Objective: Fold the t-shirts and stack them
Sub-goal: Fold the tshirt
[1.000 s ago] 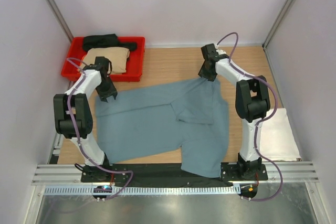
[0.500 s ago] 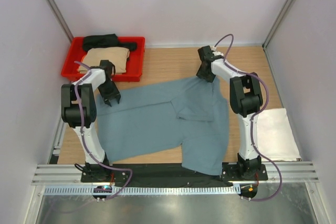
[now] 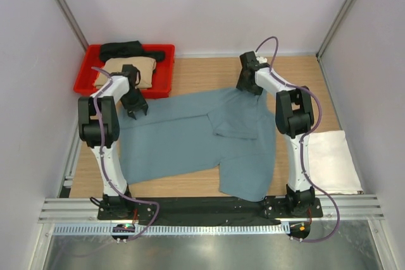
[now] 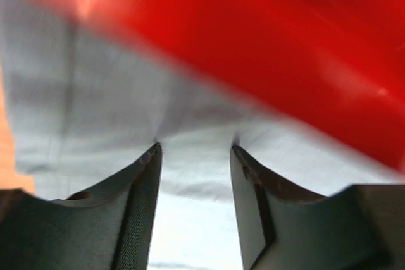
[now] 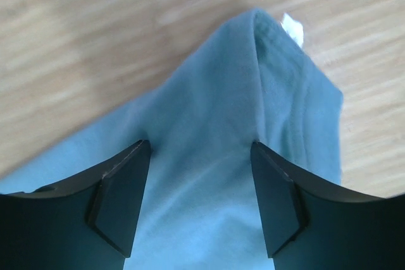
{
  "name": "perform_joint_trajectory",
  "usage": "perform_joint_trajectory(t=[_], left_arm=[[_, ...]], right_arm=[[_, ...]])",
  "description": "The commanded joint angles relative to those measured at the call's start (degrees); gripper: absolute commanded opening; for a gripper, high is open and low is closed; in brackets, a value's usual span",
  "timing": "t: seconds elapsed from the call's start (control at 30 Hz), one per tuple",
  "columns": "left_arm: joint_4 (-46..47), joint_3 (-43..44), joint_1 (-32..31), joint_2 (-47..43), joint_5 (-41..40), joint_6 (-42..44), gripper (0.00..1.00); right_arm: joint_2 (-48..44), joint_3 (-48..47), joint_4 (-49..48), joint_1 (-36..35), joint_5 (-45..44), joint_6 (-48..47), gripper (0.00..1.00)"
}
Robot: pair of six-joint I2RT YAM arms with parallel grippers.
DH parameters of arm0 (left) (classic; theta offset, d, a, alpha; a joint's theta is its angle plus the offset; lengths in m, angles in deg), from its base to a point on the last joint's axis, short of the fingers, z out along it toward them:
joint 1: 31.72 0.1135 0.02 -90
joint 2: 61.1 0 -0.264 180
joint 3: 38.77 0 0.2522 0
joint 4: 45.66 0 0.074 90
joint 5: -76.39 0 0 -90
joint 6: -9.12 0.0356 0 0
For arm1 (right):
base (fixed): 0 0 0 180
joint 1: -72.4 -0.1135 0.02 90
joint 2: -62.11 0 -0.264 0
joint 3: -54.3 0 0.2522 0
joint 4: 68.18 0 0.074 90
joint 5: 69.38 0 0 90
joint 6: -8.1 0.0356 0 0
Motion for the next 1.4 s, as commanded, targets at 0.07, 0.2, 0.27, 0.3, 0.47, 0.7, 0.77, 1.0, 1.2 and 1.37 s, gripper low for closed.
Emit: perform_joint_trajectory(t=[0.07,0.2,0.27,0.3,0.47,0.7,0.77,1.0,1.2,1.37], left_arm=[[-2.61,-6.37,0.21,-11.83,-1.06,-3.19,0.51],[-5.52,-14.54,0.21,-25.52,-3.35,-6.86,0.49],[-6.31,-19.28,0.21,-30.2,-3.18,-9.42,0.47],[-6.75,-24.44,1.77,-35.36,-2.66,-13.0,0.42],[-12.53,-35.64,4.16,-44.98,-0.97,-21.81,0.33],[-18.35,-45.14,5.57,-53.59,-2.13,-29.81,0.34],[-20.8,-48.39,5.57,-58.58,-3.0,-34.62,0.36],[-22.49,-57.8,5.92,-72.68,-5.47,-49.57,0.44],[-20.47,-55.53,5.92,-62.24,-8.44,-48.37,0.48],[-18.53,-56.22,6.01,-58.18,-9.86,-50.73,0.47]], right_arm=[[-12.63,4.15,7.24,-0.51,-0.17,-4.61,0.73],[-26.67,14.24,9.27,-0.6,4.99,-4.79,0.75],[-31.52,18.21,9.18,-0.6,8.07,-4.44,0.74],[-35.72,21.8,9.27,-0.6,10.61,-3.74,0.72],[-43.84,32.09,9.0,-0.68,17.31,-1.81,0.68],[-50.79,41.86,8.83,-1.03,23.29,-0.75,0.66],[-51.49,43.45,8.92,-1.39,24.52,-0.57,0.66],[-52.11,43.11,9.79,-3.32,25.23,-1.1,0.66],[-52.11,42.22,10.5,-5.87,25.75,-1.1,0.67],[-52.55,42.84,9.97,-5.78,26.19,-0.49,0.67]])
